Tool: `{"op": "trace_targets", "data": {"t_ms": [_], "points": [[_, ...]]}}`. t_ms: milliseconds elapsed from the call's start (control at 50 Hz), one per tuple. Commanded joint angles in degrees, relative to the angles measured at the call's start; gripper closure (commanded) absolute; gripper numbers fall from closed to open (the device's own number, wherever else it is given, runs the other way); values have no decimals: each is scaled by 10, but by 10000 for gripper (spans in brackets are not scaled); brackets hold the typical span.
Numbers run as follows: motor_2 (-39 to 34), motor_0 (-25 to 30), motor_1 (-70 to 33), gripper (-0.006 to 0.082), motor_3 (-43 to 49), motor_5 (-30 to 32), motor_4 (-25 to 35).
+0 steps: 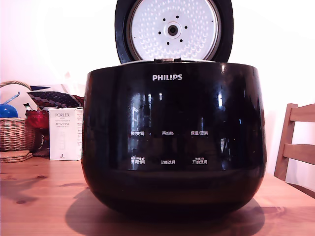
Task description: Close the rice cooker by pressing the lid down with medium force
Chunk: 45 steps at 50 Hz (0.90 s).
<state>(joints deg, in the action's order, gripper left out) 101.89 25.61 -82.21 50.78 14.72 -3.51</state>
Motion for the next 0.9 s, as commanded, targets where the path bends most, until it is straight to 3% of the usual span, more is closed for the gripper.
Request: {"op": "trace_targets", "data": {"t_ms": [0, 440, 660, 880], "points": [[-7, -5, 3, 786, -7, 3, -4], [-7, -5, 3, 787, -18, 34, -4], [-5, -5, 3, 787, -91, 59, -3], [-5, -5, 1, 788, -147, 115, 44]]}}
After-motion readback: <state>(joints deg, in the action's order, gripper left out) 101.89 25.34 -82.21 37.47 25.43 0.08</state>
